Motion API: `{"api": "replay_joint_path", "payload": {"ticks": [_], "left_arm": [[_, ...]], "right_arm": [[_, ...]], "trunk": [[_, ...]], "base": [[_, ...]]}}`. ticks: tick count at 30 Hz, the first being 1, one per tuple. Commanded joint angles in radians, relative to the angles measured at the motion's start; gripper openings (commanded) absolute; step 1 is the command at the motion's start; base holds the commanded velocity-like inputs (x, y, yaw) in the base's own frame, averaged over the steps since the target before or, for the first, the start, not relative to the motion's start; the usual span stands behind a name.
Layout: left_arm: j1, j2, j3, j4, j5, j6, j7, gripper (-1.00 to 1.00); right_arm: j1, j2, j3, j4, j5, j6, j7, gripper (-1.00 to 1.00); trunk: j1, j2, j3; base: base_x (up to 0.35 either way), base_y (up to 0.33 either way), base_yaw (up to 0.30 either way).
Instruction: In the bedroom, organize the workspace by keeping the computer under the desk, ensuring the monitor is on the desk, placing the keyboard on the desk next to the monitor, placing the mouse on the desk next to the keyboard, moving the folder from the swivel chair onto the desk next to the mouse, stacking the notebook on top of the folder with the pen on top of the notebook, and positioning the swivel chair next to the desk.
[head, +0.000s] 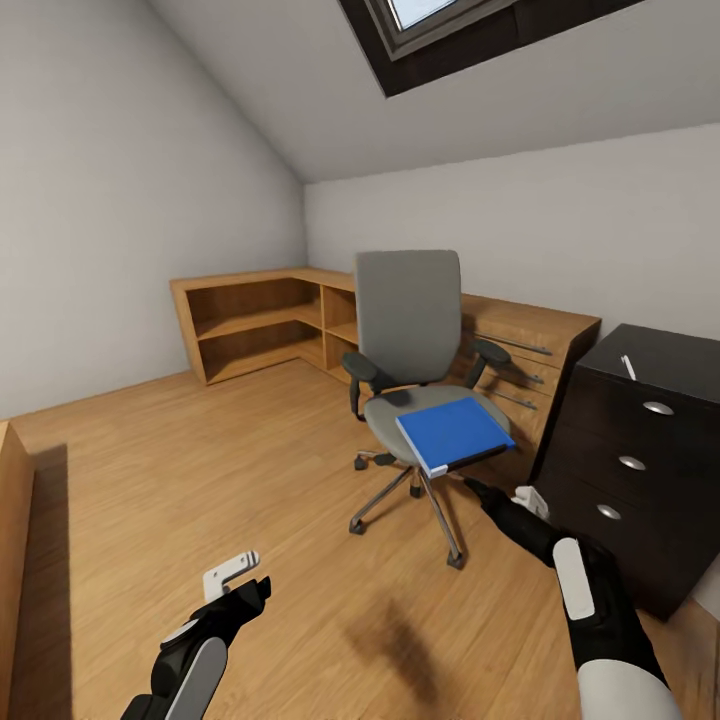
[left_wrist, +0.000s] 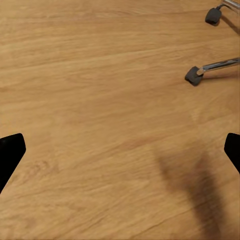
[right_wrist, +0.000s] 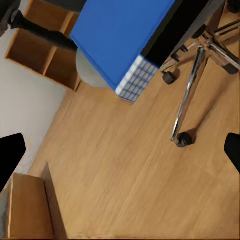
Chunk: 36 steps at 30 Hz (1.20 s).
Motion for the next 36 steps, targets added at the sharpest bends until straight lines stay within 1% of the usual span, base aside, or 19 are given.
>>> {"api": "replay_joint_path", "payload": {"ticks": [1, 2, 3, 4, 6, 7, 8, 10, 12, 14, 16, 17, 19, 23, 29, 30, 32, 36], "left_arm": [[-0.001, 0.000, -0.001, -0.001, 0.009, 0.001, 0.009, 1.00], [-0.001, 0.000, -0.001, -0.001, 0.009, 0.001, 0.009, 1.00], [-0.001, 0.000, -0.001, -0.001, 0.008, 0.001, 0.008, 1.00], [-0.001, 0.000, -0.001, -0.001, 0.009, 0.001, 0.008, 1.00], [-0.001, 0.001, -0.001, -0.001, 0.009, 0.001, 0.007, 1.00], [-0.001, 0.001, -0.001, -0.001, 0.009, 0.001, 0.007, 1.00], [-0.001, 0.001, -0.001, -0.001, 0.009, 0.001, 0.007, 1.00], [-0.001, 0.001, -0.001, -0.001, 0.008, 0.001, 0.007, 1.00], [-0.001, 0.001, -0.001, -0.001, 0.009, 0.001, 0.007, 1.00], [-0.001, 0.000, -0.001, -0.001, 0.009, 0.001, 0.007, 1.00], [-0.001, 0.000, -0.001, -0.001, 0.009, 0.001, 0.007, 1.00], [-0.001, 0.000, -0.001, -0.001, 0.009, 0.001, 0.006, 1.00], [-0.001, -0.001, -0.002, -0.001, 0.009, 0.000, 0.006, 1.00], [-0.001, -0.001, -0.003, -0.001, 0.008, 0.000, 0.005, 1.00], [-0.001, -0.002, -0.015, -0.003, 0.008, 0.001, 0.006, 1.00], [-0.001, -0.002, -0.030, -0.003, 0.008, 0.001, 0.011, 1.00], [-0.001, -0.001, -0.036, -0.003, 0.008, 0.001, 0.012, 1.00], [-0.001, -0.001, -0.039, -0.003, 0.008, 0.001, 0.013, 1.00]], "right_arm": [[-0.001, 0.001, -0.021, 0.011, -0.002, 0.007, 0.035, 1.00], [-0.001, 0.001, -0.046, 0.021, -0.002, 0.007, 0.061, 1.00], [-0.001, 0.002, -0.088, 0.035, -0.003, 0.007, 0.096, 1.00], [-0.001, 0.002, -0.109, 0.045, -0.005, 0.008, 0.117, 1.00], [-0.001, 0.001, -0.124, 0.055, -0.014, 0.008, 0.136, 1.00], [-0.001, 0.000, -0.136, 0.074, -0.049, 0.009, 0.161, 1.00], [-0.001, -0.001, -0.139, 0.083, -0.066, 0.009, 0.167, 1.00], [-0.001, -0.010, -0.144, 0.126, -0.141, 0.012, 0.181, 1.00], [-0.001, -0.021, -0.145, 0.151, -0.179, 0.013, 0.185, 1.00], [-0.001, -0.045, -0.145, 0.200, -0.246, 0.014, 0.189, 1.00], [-0.001, -0.057, -0.144, 0.222, -0.276, 0.013, 0.190, 1.00], [-0.001, -0.067, -0.144, 0.240, -0.301, 0.013, 0.190, 1.00], [-0.001, -0.079, -0.143, 0.258, -0.326, 0.013, 0.190, 1.00], [-0.001, -0.091, -0.142, 0.273, -0.346, 0.012, 0.190, 1.00], [-0.001, -0.097, -0.142, 0.278, -0.351, 0.009, 0.190, 1.00], [-0.001, -0.098, -0.142, 0.278, -0.352, 0.008, 0.190, 1.00], [-0.001, -0.098, -0.142, 0.279, -0.352, 0.007, 0.190, 1.00], [-0.001, -0.099, -0.142, 0.278, -0.351, 0.007, 0.191, 1.00]], "trunk": [[0.000, 0.000, -0.001], [0.000, 0.000, -0.001], [0.000, 0.000, -0.001], [0.000, 0.000, -0.001], [0.000, 0.000, -0.001], [0.000, 0.000, -0.001], [0.000, 0.000, -0.001], [0.000, 0.000, -0.001], [0.000, 0.000, -0.001], [0.000, 0.000, -0.001], [0.000, 0.000, -0.001], [0.000, 0.000, -0.001], [0.000, 0.000, -0.001], [0.000, 0.000, -0.001], [0.000, 0.000, -0.001], [0.004, -0.007, -0.004], [0.011, -0.021, -0.010], [0.013, -0.023, -0.026]], "base": [[0.000, 0.000, 0.000], [0.000, 0.000, 0.000], [0.000, 0.000, 0.000], [0.000, 0.000, 0.000], [0.000, 0.000, 0.000], [0.000, 0.000, 0.000], [0.000, 0.000, 0.000], [0.000, 0.000, 0.000], [0.000, 0.000, 0.000], [0.000, 0.000, 0.000], [0.000, 0.000, 0.000], [0.000, 0.000, 0.000], [0.000, 0.000, 0.000], [0.000, 0.000, 0.000], [0.000, 0.000, 0.000], [0.000, 0.000, 0.000], [0.000, 0.000, 0.000], [0.000, 0.000, 0.000]]}}
